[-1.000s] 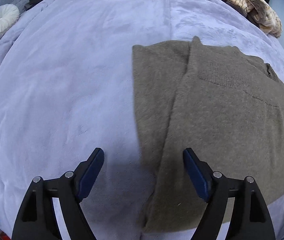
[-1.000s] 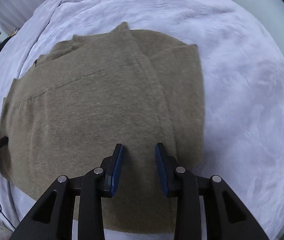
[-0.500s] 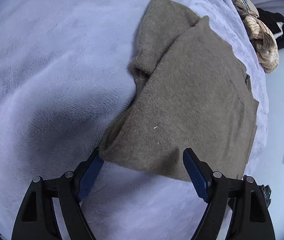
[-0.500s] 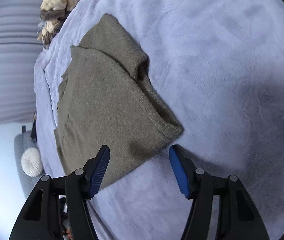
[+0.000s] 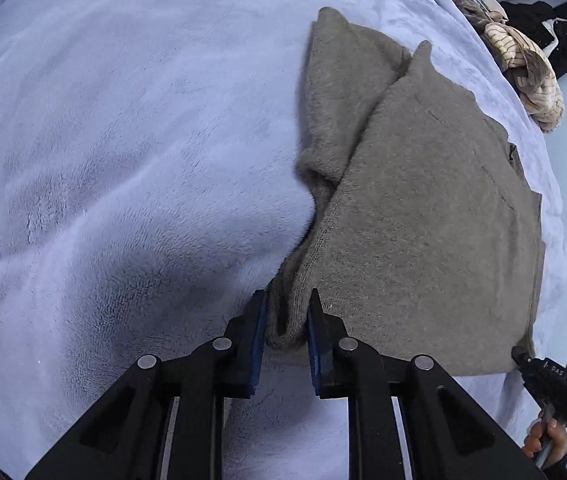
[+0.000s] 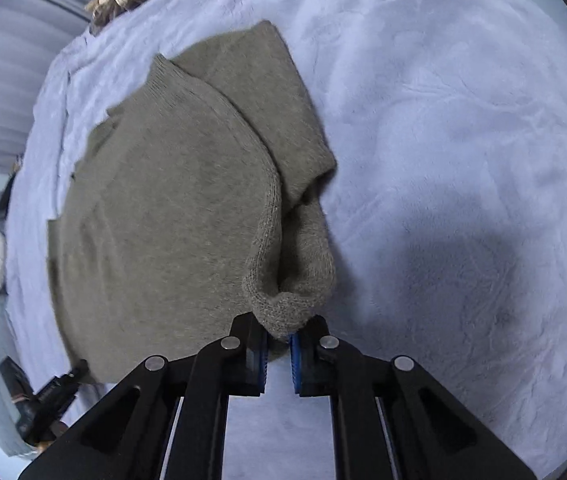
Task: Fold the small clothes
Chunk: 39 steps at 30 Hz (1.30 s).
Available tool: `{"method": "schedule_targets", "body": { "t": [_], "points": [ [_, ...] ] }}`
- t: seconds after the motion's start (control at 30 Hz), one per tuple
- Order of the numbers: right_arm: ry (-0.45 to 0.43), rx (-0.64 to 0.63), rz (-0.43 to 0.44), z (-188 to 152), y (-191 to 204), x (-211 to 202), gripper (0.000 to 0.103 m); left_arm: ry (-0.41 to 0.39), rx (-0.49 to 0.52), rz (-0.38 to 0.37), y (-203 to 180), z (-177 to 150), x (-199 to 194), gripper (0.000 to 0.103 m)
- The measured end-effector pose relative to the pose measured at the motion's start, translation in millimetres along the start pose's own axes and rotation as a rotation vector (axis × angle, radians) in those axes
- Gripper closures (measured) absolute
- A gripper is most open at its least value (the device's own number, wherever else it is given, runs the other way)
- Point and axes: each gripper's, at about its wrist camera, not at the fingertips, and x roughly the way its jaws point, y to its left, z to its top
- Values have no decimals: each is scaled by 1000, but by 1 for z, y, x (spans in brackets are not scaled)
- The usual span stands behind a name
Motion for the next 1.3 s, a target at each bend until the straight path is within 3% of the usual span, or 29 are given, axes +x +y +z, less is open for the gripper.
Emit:
{"method": "schedule_targets", "body": {
  "t": [0.07, 0.2, 0.27, 0.43, 0.57, 0.67, 0.73, 0.83, 0.93, 1.0, 1.1, 1.3],
  "points": [
    [1, 7, 3, 1, -1, 1, 93, -6, 33, 8, 0, -3, -7, 83],
    [7, -2, -36, -6, -8, -11, 78, -3, 119, 73, -2, -8, -20, 83],
    [13, 19, -52, -11, -14, -20, 78, -8, 123, 93, 0, -5, -30, 83],
    [-29, -82, -39, -26, 9, -53, 78, -100, 210, -26, -17, 13, -66, 83],
    [-54, -175, -31, -31, 41, -59, 78, -136, 282, -59, -59, 50, -52, 83],
    [-38, -203, -26, -27, 59, -49, 78, -137, 290, -34, -77, 72, -28, 83],
    [-21, -236, -30, -23, 68, -38, 78, -123, 282, 29, -81, 82, -7, 83],
    [-2, -254, -53, -18, 72, -23, 78, -93, 234, 13, -61, 86, 8, 83],
    [26, -233, -97, -11, 64, -4, 78, -92, 225, -9, -52, 86, 2, 83],
    [34, -212, -116, -6, 53, 1, 79, -95, 248, 66, -50, 83, -3, 83],
    [21, -157, -124, -3, 39, -10, 80, -89, 250, 62, -44, 77, -14, 83],
    [17, -168, -98, -23, 48, -32, 76, -64, 236, 91, -35, 58, -31, 83]
  ]
}}
